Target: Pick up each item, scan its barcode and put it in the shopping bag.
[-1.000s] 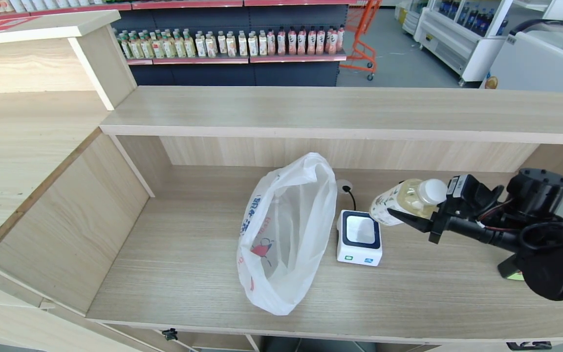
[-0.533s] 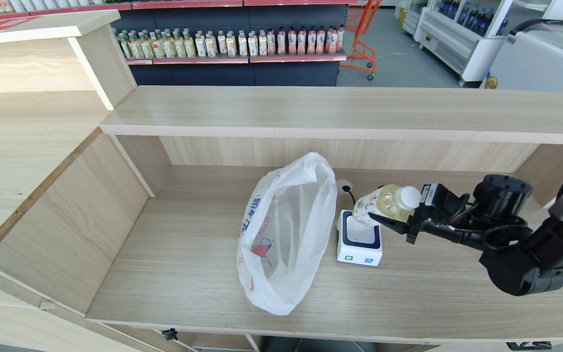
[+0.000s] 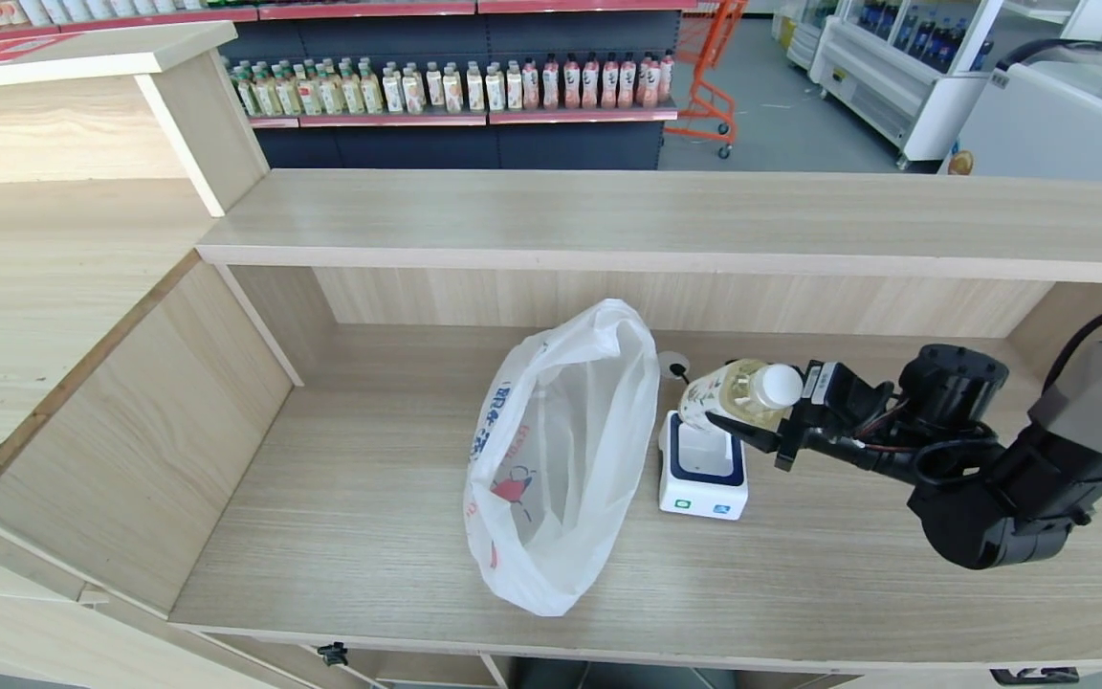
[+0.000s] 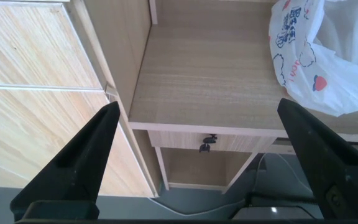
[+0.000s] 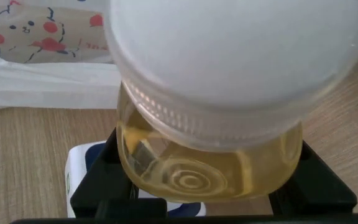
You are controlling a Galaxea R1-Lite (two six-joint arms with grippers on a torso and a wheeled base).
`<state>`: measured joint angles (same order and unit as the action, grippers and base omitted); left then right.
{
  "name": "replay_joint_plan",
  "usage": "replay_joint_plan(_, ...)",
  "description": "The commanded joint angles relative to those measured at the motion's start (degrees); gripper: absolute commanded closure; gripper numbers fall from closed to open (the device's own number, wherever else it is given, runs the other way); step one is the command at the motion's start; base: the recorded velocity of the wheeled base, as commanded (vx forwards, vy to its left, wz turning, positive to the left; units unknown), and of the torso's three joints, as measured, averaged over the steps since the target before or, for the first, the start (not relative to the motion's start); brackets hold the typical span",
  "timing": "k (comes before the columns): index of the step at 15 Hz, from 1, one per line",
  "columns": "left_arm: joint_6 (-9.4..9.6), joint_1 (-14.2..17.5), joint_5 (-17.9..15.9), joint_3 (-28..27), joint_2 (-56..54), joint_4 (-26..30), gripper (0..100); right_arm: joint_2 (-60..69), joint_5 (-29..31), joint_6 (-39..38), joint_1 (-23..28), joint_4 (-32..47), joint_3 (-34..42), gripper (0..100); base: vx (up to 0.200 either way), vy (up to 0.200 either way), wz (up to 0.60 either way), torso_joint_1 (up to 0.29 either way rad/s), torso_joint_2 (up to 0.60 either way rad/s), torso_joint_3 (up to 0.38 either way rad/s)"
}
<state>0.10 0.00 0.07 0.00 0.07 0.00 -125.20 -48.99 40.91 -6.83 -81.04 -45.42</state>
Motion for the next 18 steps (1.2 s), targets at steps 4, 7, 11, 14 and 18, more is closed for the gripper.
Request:
replay_joint_plan(4,-0.01,0.0,0.0,0.0,0.0,0.0,0,1.5,0.3,-0.7,-0.6,1.2,0.1,100,0.0,0.0,0.0,0.0,0.0,0.0)
replay_joint_plan(7,-0.01,0.0,0.0,0.0,0.0,0.0,0,9.1,0.4,-10.2,1.3,1.2,2.2,100,0.0,0.0,0.0,0.0,0.0,0.0)
replay_joint_plan(11,-0.01,0.0,0.0,0.0,0.0,0.0,0,23.2,4.3,-30.0,4.9,0.9,13.1,100,0.0,0.0,0.0,0.0,0.0,0.0)
replay_joint_plan(14,-0.01,0.0,0.0,0.0,0.0,0.0,0,27.9,16.4,-43.8,3.4,1.2,19.7,100,0.0,0.0,0.0,0.0,0.0,0.0)
replay_joint_plan(18,-0.01,0.0,0.0,0.0,0.0,0.0,0,28.2,19.8,-50.5,3.5,1.3,22.0,100,0.0,0.0,0.0,0.0,0.0,0.0)
